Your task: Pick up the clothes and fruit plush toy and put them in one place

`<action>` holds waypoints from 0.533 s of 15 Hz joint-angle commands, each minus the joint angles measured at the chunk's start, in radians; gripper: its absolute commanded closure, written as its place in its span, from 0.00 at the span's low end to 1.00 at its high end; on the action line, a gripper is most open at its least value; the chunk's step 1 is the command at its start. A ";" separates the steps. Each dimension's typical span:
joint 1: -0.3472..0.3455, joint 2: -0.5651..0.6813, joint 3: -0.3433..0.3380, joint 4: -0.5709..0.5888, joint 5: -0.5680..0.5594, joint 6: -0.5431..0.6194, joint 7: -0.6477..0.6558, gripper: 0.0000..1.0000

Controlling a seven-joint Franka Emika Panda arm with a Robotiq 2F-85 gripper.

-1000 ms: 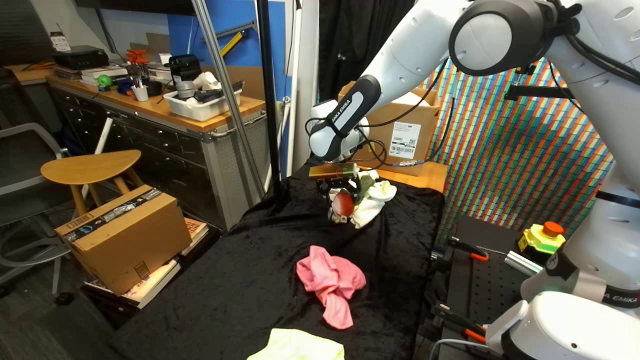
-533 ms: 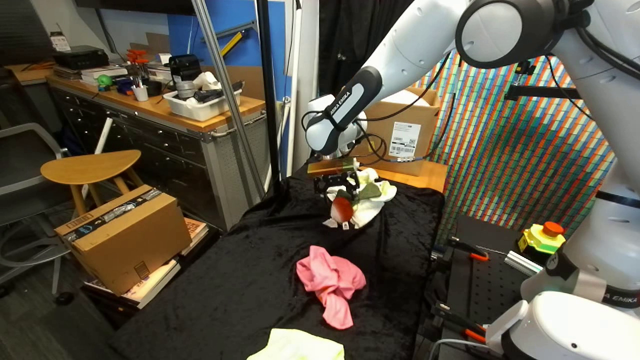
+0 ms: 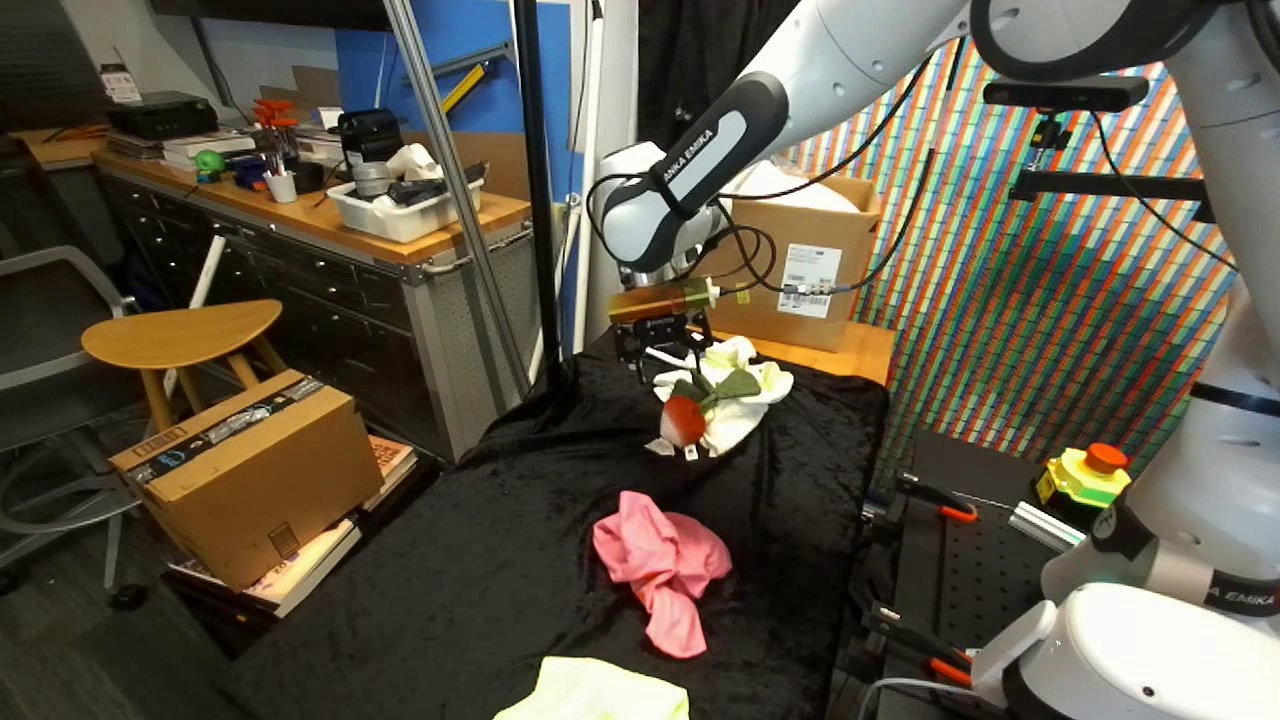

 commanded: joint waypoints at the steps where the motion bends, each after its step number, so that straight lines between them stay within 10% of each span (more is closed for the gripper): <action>1: 0.013 -0.088 0.027 -0.072 -0.045 0.009 -0.104 0.00; 8: 0.102 -0.106 0.099 -0.105 -0.149 0.013 -0.265 0.00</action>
